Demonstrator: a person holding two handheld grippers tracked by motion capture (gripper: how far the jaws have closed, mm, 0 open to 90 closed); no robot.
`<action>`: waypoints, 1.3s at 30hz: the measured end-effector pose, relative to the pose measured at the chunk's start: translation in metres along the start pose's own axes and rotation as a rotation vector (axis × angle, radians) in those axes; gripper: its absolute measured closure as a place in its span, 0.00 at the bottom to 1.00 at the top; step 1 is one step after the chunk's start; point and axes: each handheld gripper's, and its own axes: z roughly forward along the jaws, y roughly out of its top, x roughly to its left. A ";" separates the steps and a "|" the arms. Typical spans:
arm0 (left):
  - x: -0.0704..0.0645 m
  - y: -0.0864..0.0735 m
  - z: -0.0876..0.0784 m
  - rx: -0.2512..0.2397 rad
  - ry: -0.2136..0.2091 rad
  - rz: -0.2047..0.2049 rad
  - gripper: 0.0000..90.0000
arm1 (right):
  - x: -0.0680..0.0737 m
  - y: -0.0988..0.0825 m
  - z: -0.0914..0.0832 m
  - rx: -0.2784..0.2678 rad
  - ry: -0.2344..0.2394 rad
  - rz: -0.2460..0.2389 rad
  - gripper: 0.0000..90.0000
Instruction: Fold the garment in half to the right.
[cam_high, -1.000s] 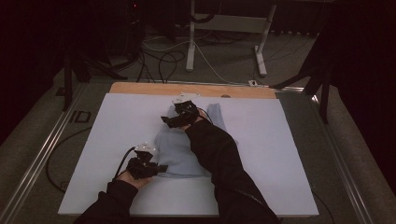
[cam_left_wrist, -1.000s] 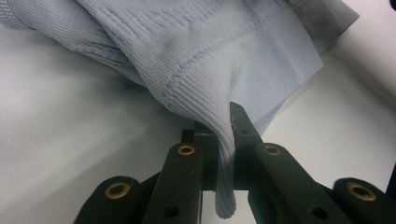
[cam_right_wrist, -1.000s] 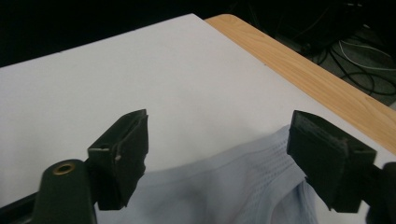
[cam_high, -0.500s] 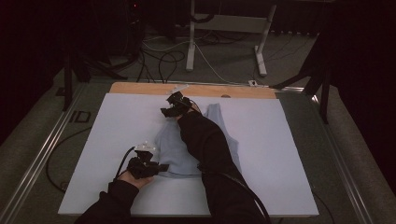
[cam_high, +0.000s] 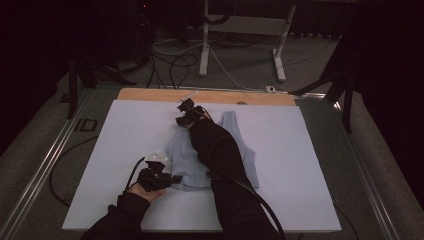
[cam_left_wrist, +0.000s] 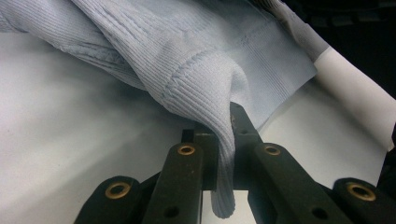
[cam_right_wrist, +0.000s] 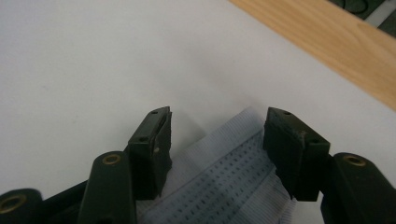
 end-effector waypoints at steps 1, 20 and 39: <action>0.000 0.000 0.000 -0.001 -0.001 -0.001 0.95 | -0.001 -0.001 0.001 0.000 0.000 0.002 0.46; -0.002 0.000 0.002 0.003 -0.006 0.004 0.95 | -0.003 -0.002 0.001 0.074 -0.024 -0.006 0.87; 0.001 0.000 0.002 0.000 -0.012 -0.013 0.95 | -0.002 0.001 -0.014 0.040 -0.057 -0.032 0.97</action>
